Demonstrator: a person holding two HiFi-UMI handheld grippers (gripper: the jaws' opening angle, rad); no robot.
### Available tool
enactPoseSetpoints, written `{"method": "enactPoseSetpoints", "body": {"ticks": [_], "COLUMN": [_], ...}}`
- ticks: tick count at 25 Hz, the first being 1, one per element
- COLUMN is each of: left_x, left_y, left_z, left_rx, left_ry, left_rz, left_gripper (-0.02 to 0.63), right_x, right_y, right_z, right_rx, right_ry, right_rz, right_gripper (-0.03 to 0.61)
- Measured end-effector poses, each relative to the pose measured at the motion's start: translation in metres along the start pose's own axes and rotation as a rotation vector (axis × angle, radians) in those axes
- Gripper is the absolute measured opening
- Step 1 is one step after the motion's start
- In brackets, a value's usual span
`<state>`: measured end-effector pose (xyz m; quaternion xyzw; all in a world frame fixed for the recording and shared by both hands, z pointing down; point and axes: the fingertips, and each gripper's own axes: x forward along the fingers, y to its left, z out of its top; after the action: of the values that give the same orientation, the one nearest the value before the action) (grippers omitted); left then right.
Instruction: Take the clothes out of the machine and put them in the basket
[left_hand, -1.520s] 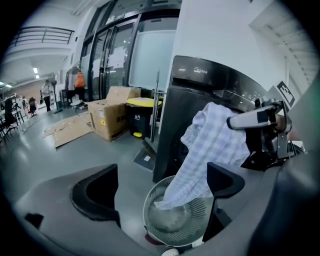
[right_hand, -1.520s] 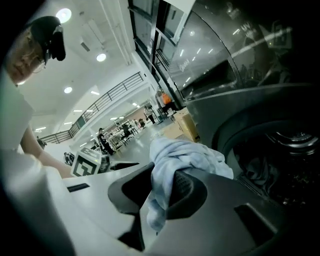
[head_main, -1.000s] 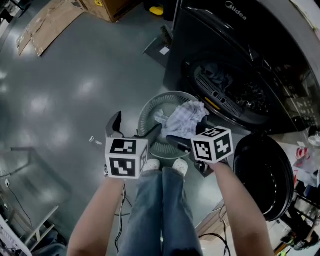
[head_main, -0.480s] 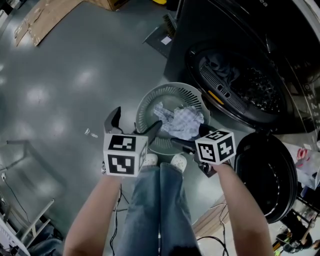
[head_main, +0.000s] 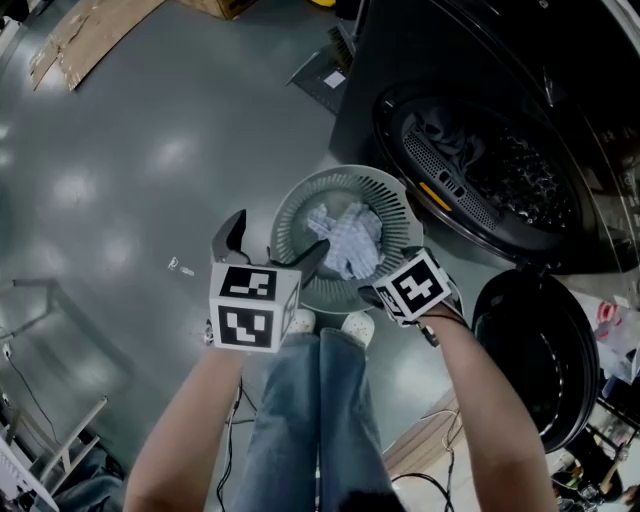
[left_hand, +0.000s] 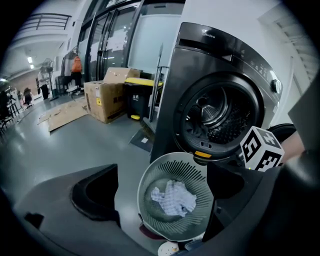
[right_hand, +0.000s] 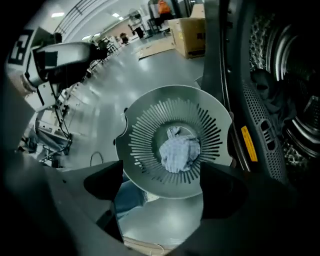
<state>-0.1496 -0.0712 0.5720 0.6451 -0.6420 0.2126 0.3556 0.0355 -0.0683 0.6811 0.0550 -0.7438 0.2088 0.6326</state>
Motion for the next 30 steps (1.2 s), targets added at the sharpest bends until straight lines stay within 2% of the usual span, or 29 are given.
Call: {"method": "enactPoseSetpoints", "body": {"ticks": [2,4,7,10,13,16,19,23,27,30], "left_x": [0.006,0.013,0.021,0.026,0.03,0.036,0.044,0.056,0.07,0.084], "left_y": [-0.001,0.0,0.0,-0.001,-0.003,-0.005,-0.01,-0.023,-0.032,-0.033], "left_z": [-0.003,-0.005,-0.011,-0.011,-0.008,-0.003,0.0,-0.001,0.004,0.014], "left_rx": [0.0,0.006,0.016,0.026,0.026,0.029,0.027,0.039,0.079,0.112], "left_ry": [0.001,0.002,0.017,0.023,0.02,0.013,0.006,0.009,0.0,-0.02], "left_rz": [-0.002,-0.002,-0.001,0.0,-0.005,-0.01,-0.018,-0.031,-0.026,0.003], "left_gripper": [0.558,0.558,0.558,0.557,0.557,0.557,0.557,0.557,0.558,0.558], "right_x": [0.003,0.005,0.008,-0.001,-0.008,-0.019,-0.035,-0.064,-0.093,-0.107], "right_y": [-0.008,-0.017,-0.016,-0.042,-0.056,-0.082,-0.112,-0.157,-0.193,-0.214], "right_z": [0.001,0.005,0.007,0.008,0.011,0.024,0.048,0.066,0.075,0.079], "right_rx": [-0.022,0.008,0.063,0.024,0.022,0.003,-0.029,0.003,0.082,0.195], "right_ry": [-0.006,-0.025,-0.043,-0.041,-0.046,-0.079,-0.161,-0.315,-0.479,-0.604], "right_rz": [-0.021,-0.031,0.005,-0.11,-0.154,-0.246,-0.366,-0.56,-0.704,-0.749], "right_gripper": [0.463,0.463,0.462,0.455,0.437,0.436,0.436,0.437,0.437,0.437]}}
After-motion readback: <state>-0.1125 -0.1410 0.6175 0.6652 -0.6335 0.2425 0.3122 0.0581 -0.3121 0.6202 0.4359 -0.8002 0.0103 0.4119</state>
